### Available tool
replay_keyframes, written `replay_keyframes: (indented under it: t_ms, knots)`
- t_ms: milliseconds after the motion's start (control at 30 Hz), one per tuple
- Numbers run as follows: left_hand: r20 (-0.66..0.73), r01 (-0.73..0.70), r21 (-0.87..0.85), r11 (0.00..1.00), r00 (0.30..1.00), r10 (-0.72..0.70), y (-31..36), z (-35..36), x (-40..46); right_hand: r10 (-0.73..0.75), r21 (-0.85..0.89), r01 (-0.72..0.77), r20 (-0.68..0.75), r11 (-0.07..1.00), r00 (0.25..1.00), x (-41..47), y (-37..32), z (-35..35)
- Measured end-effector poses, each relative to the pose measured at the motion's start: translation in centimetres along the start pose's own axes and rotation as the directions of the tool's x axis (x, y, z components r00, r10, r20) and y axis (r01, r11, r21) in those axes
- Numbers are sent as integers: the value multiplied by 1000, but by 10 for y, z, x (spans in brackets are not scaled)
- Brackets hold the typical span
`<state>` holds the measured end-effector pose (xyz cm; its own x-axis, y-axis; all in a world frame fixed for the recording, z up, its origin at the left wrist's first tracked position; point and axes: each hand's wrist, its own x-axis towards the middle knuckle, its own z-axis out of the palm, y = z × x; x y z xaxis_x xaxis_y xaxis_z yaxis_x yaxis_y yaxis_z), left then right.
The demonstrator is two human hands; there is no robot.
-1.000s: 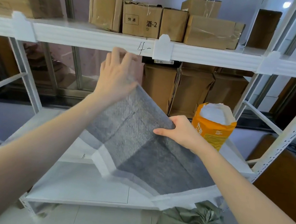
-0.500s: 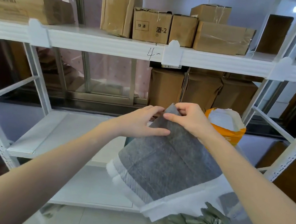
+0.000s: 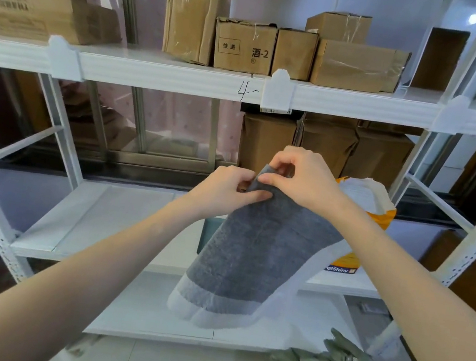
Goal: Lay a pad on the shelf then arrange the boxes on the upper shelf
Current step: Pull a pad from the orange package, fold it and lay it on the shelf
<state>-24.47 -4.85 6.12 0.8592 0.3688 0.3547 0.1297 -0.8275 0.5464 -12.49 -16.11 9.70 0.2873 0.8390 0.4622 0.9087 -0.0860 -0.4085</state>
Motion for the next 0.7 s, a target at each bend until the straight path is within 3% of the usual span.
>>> replay_keyframes:
  t_ms: [133, 300, 433, 500, 700]
  knots:
    - [-28, -11, -42, 999, 1000, 10, -2, -4, 0, 19, 78, -13, -71, 997, 997, 2, 3, 4]
    - [-93, 34, -79, 996, 995, -42, -5, -9, 1, 112, 146, -141, 186, 979, 976, -6, 15, 6]
    - [-116, 89, -190, 978, 987, -112, -14, -4, 2, 138, 138, -171, 220, 976, 966, -7, 20, 16]
    - [-51, 141, -235, 962, 986, -157, -21, -1, -1, 151, 148, -179, 179, 973, 972, -7, 23, 20]
    - [215, 411, -38, 911, 894, -394, -64, 11, -11, 272, 151, -275, 40, 950, 962, -4, 53, 23]
